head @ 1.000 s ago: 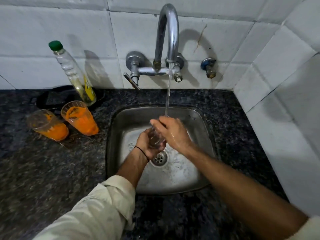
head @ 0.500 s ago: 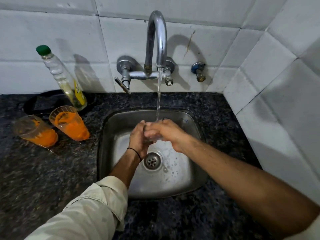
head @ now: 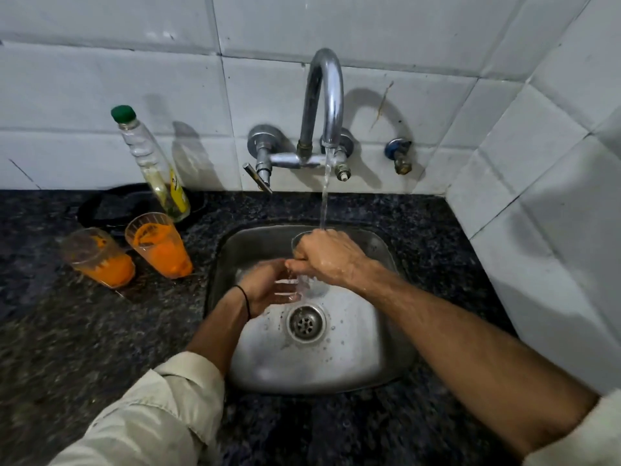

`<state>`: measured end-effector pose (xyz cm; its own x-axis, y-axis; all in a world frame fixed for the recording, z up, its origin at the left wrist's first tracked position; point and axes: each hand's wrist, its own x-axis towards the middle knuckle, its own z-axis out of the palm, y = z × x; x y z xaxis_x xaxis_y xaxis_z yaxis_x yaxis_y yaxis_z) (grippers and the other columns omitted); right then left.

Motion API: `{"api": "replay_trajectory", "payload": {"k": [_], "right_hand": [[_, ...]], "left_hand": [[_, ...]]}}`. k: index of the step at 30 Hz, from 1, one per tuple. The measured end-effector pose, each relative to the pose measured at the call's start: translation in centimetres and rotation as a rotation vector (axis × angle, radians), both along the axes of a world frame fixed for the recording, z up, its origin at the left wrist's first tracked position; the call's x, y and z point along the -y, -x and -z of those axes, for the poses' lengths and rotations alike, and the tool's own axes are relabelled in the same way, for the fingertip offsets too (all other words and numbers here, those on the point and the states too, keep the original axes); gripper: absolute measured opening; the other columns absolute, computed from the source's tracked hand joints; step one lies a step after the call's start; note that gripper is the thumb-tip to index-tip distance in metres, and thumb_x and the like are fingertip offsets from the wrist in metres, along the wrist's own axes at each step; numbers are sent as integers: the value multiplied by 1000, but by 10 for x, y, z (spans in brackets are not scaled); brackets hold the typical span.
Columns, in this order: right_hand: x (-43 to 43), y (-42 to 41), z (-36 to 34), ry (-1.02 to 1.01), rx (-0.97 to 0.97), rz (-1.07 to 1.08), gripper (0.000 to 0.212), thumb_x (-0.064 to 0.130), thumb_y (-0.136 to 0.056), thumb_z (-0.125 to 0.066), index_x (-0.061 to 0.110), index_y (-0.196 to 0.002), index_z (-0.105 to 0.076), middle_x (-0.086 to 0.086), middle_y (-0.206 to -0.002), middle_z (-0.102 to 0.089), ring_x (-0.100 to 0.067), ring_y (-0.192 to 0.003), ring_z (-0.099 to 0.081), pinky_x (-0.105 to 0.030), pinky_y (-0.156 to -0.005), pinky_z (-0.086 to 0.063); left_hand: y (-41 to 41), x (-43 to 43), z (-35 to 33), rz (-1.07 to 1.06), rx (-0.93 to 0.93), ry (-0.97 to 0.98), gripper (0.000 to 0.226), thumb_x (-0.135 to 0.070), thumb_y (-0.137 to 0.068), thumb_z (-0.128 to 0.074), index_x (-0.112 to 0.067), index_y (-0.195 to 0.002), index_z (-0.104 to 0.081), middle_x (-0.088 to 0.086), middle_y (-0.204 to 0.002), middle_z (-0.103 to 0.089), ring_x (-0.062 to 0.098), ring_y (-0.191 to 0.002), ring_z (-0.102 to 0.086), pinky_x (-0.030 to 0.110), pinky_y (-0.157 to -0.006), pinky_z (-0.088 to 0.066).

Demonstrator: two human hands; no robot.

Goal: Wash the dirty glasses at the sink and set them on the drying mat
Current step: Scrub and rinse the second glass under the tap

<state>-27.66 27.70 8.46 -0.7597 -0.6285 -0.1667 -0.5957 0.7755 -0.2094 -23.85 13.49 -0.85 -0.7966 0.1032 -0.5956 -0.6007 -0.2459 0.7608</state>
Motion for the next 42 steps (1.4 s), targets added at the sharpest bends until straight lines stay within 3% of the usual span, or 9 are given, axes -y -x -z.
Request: {"api": "replay_trajectory", "payload": {"k": [4, 7, 17, 22, 25, 28, 33, 37, 42], "right_hand": [[-8, 0, -18, 48, 3, 22, 42, 47, -94, -60, 21, -61, -55, 6, -60, -58, -12, -59, -58, -30, -62, -44], [-12, 2, -33, 99, 2, 44, 40, 47, -95, -59, 23, -64, -58, 6, -61, -64, -8, -59, -65, -27, -64, -51], [-11, -4, -53, 91, -59, 49, 42, 47, -97, -57, 20, -65, -63, 7, -58, -63, -4, -54, -63, -26, -66, -53], [-9, 0, -37, 613, 255, 292, 38, 30, -96, -63, 10, -64, -63, -9, -67, -73, -19, -56, -71, -33, -62, -60], [-9, -4, -19, 1087, 457, 554, 35, 22, -97, -62, -4, -75, -67, -19, -64, -68, -23, -50, -65, -29, -56, -56], [-3, -12, 9, 1329, 694, 903, 31, 31, -96, -61, 10, -73, -64, -7, -59, -65, -17, -52, -62, -25, -55, -51], [6, -36, 55, 1630, 1178, 1240, 32, 37, -99, -52, 9, -91, -64, -13, -76, -62, -22, -64, -60, -34, -64, -55], [5, -51, 69, 1532, 1074, 1355, 28, 30, -100, -51, 9, -84, -61, -5, -53, -57, -18, -52, -54, -29, -52, -49], [-22, -62, 71, 1060, 688, 1098, 23, 19, -100, -40, 10, -105, -61, -7, -85, -63, -21, -71, -58, -40, -68, -54]], "left_hand": [[42, 18, -30, -281, -179, 233, 13, -17, -98, -52, -12, -105, -61, 14, -101, -66, 19, -70, -62, 32, -64, -49], [71, 26, -61, -410, -418, 385, 30, -20, -94, -62, -13, -119, -48, 8, -98, -64, 21, -71, -62, 33, -61, -52], [87, 14, -78, -236, -639, 1295, 32, -17, -101, -40, -8, -131, -47, 21, -101, -65, 42, -91, -62, 47, -74, -48], [68, 12, -74, -233, -531, 894, 51, -23, -96, -54, -11, -142, -35, 21, -117, -63, 38, -105, -61, 44, -89, -48], [25, -2, -57, -323, -394, 344, 52, -40, -88, -66, -7, -128, -55, 14, -117, -67, 29, -108, -63, 42, -96, -50], [-15, -17, -50, -318, -434, 80, 34, -37, -86, -72, -18, -114, -67, 10, -113, -71, 27, -106, -68, 43, -92, -56], [-26, -25, -59, -186, -645, 340, 59, -13, -73, -85, -24, -125, -59, -5, -117, -67, 3, -108, -63, 22, -95, -52], [-14, -34, -69, -12, -647, 567, 61, -17, -66, -90, -19, -121, -64, -5, -112, -69, 7, -104, -65, 25, -95, -53], [-10, -46, -78, 107, -644, 754, 65, -21, -64, -91, -20, -123, -64, -3, -111, -69, 9, -105, -64, 29, -98, -52]]}}
